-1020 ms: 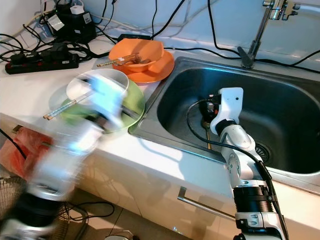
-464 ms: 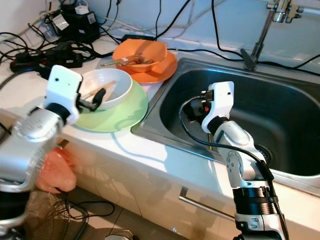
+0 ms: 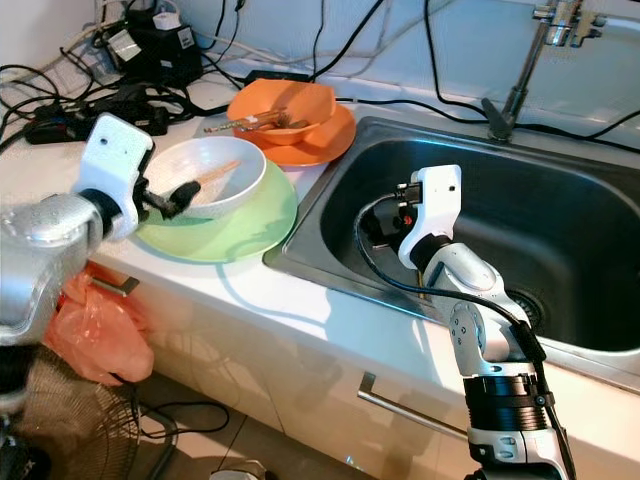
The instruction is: Kitchen organization
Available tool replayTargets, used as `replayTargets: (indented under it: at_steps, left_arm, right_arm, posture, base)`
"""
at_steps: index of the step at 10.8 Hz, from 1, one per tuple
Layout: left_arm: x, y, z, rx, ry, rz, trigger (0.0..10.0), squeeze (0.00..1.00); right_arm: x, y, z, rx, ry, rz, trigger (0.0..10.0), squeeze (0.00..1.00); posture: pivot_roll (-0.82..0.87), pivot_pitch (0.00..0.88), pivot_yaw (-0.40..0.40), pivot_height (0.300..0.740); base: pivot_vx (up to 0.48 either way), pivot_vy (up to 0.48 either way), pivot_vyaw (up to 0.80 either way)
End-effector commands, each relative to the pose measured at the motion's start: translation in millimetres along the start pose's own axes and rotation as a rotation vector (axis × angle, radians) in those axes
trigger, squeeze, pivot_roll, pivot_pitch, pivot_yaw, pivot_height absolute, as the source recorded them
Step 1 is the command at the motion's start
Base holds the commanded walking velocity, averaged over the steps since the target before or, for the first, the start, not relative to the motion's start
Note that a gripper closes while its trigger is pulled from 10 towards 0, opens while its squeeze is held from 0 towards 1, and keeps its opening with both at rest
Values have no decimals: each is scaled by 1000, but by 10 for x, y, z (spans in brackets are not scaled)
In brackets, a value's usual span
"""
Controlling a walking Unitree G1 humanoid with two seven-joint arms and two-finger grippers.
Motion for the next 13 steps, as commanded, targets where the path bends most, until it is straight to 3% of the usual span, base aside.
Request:
replayTargets:
  at_steps: [1, 3, 5, 6, 9, 11, 13]
  left_arm:
    - [129, 51, 37, -15, -30, 12, 10000, 0]
    - [157, 154, 99, -22, -20, 21, 10000, 0]
    - [311, 225, 183, -52, -47, 37, 10000, 0]
    - [365, 236, 254, -108, -39, 85, 10000, 0]
    - [285, 107, 417, -261, 25, 128, 10000, 0]
    - [219, 19, 462, -317, 77, 113, 10000, 0]
    - [115, 35, 512, -326, 139, 79, 10000, 0]
  right_arm:
    - [-1, -12, 31, -10, -1, -7, 10000, 0]
    - [-31, 19, 28, -3, 8, -17, 10000, 0]
    - [-17, 15, 6, -1, 8, -16, 10000, 0]
    - [-22, 16, 2, -1, 10, -17, 10000, 0]
    - [-54, 34, -8, 3, 16, -22, 10000, 0]
    - [-54, 42, -16, 5, 15, -24, 10000, 0]
    - [-76, 30, -2, 3, 21, -24, 10000, 0]
  posture:
    - [265, 8, 37, 740]
    - [274, 15, 30, 740]
    - [284, 20, 23, 740]
    - [291, 22, 20, 740]
    - [305, 24, 18, 740]
    - [302, 24, 21, 740]
    - [302, 26, 21, 740]
  base:
    - [0, 0, 0]
    - [0, 0, 0]
    - [0, 0, 0]
    - [0, 0, 0]
    - [0, 0, 0]
    - [0, 0, 0]
    - [0, 0, 0]
Point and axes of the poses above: a point about 5 cm out from each wrist's last joint towards the gripper, its own z axis pointing back from the gripper into the wrist, its own x axis along the axis of the wrist's last joint, y = z × x, the point moved 4 cm from there along -z, pointing out of the wrist towards the gripper, and after that the axes turned 5 degrees about z, right-handed, at the moved point
